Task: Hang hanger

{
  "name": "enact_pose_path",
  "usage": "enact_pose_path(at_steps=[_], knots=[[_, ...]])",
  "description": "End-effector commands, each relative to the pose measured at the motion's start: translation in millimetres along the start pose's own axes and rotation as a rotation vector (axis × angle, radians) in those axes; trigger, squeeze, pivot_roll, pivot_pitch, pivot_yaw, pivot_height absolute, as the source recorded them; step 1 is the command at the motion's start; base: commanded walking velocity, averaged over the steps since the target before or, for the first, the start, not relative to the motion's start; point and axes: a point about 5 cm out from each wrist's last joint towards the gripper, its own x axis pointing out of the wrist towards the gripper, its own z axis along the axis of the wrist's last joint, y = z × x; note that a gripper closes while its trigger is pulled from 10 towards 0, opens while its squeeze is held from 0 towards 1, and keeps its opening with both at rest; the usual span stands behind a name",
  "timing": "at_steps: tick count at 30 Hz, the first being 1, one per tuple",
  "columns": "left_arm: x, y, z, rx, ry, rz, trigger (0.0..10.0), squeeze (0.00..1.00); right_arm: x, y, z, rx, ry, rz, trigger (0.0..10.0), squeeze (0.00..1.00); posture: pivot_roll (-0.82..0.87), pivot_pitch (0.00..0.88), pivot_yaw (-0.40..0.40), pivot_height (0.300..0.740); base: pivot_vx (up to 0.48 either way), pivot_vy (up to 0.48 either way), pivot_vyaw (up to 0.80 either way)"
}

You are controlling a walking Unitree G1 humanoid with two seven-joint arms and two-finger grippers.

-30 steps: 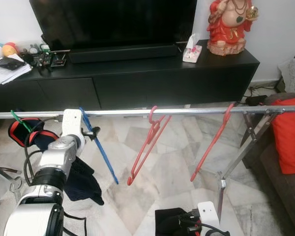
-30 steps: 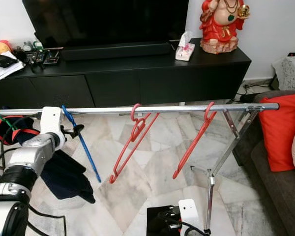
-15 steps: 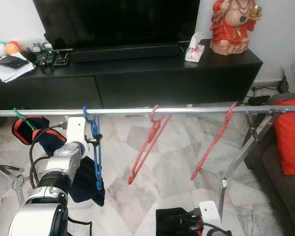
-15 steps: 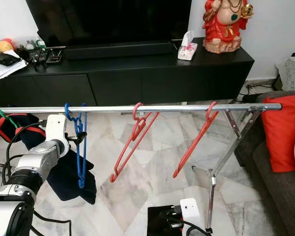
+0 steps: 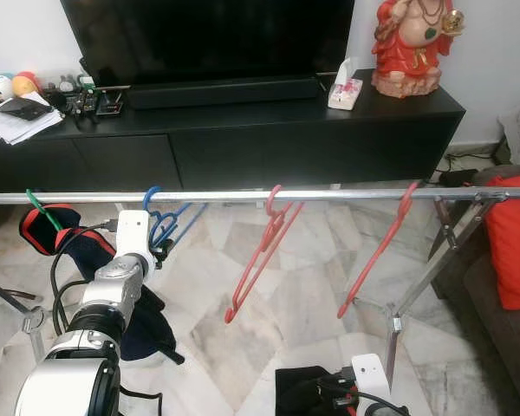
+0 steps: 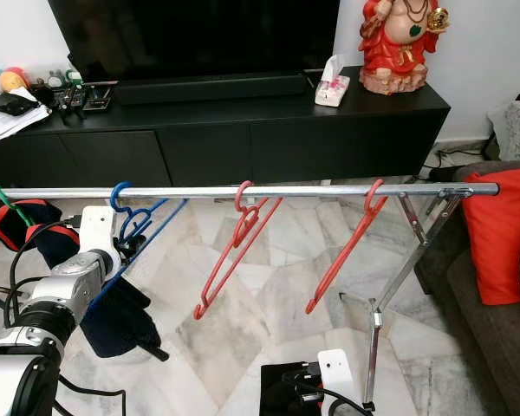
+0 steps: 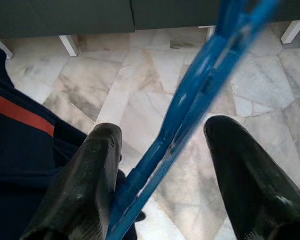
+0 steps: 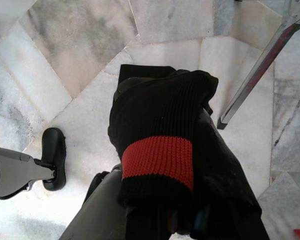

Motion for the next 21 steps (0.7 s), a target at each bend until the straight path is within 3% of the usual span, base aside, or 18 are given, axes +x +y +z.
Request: enact_pose_path(at_steps=[1,16,17,21], knots=[[0.2,2.5,1.4,0.006,-0.002,0.01,0.8,0.0,0.7,0.8,4.3,0.003,-0.018,0.002,10.0,0.0,-0.14,0.0,0.04,0.74,0.0,0.0,0.0],[0.2,2.5,1.4,0.006,-0.002,0.01,0.8,0.0,0.7,0.8,4.3,0.003,-0.018,0.002,10.0,0.0,-0.14,0.0,0.04,0.74,0.0,0.0,0.0],[0.5,2.6,-0.1,0.005,-0.004,0.01,0.0,0.0,0.7,0.9,4.4,0.003,-0.018,0.003,10.0,0.0,-0.14,0.0,0.038,0.74,0.0,0.0,0.0],[0.3,-4.4,2.5,-0.034,-0.069,-0.061,0.0,0.0,1.0,6.1,4.0,-0.007,-0.012,0.013,10.0,0.0,-0.15,0.0,0.034,0.74,0.0,0.0,0.0]])
